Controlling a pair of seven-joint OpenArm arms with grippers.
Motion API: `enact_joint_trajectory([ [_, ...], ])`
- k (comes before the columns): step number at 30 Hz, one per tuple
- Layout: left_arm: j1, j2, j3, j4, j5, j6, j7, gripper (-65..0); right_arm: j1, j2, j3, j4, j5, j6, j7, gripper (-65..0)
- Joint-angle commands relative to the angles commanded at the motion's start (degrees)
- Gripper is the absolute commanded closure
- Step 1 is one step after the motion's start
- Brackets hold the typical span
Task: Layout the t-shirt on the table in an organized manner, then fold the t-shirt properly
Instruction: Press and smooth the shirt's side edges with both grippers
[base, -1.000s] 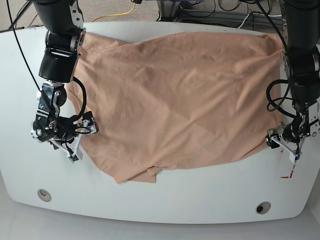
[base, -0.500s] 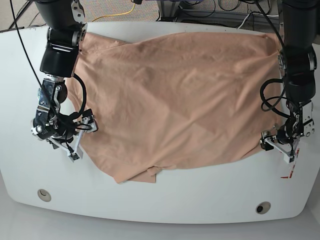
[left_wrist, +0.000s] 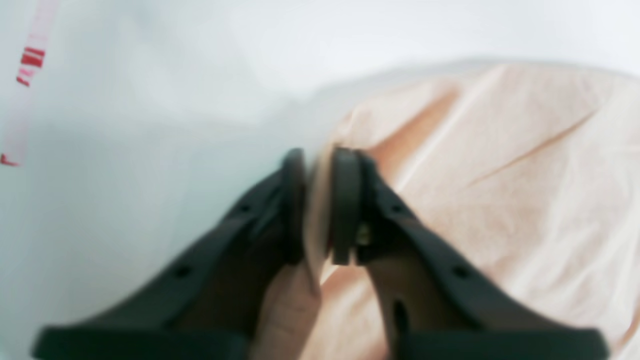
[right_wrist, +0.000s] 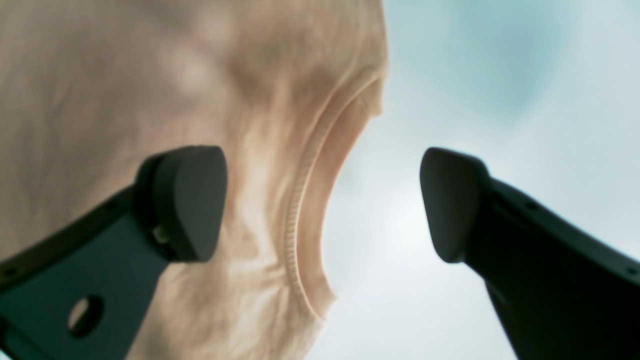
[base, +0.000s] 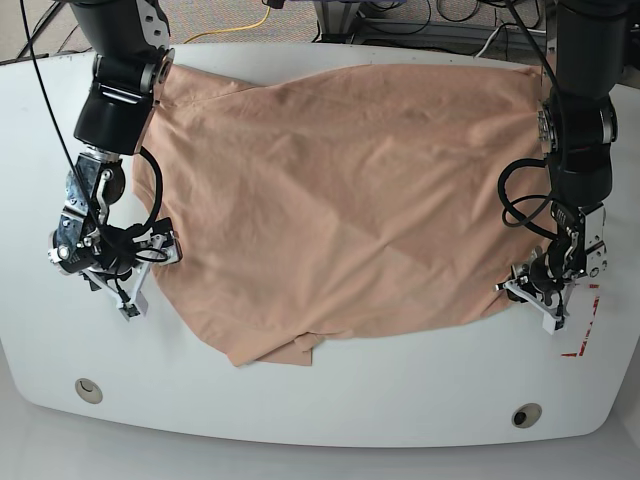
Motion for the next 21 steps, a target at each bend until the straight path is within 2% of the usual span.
enact_joint_trajectory([
  [4, -0.3, -0.4, -0.1, 0.0, 0.0, 0.0, 0.3, -4.9, -0.2, 0.0, 0.0, 0.0, 0.0, 0.0, 0.0, -58.3],
  [8, -0.6, -2.0, -0.1, 0.1, -0.1, 0.0, 0.4, -4.9, -1.1, 0.0, 0.0, 0.1, -0.1, 0.0, 0.0, -58.3],
  [17, -6.6, -5.8, 0.2, 0.1, 0.1, 0.0, 0.4, -5.4, -2.2, 0.0, 0.1, 0.2, -0.1, 0.0, 0.0, -58.3],
  [21, -9.1, -5.9, 0.3, -0.1, 0.2, -0.1, 0.6, -5.8, -2.4, 0.0, 0.1, 0.2, -0.1, 0.0, 0.0, -58.3],
])
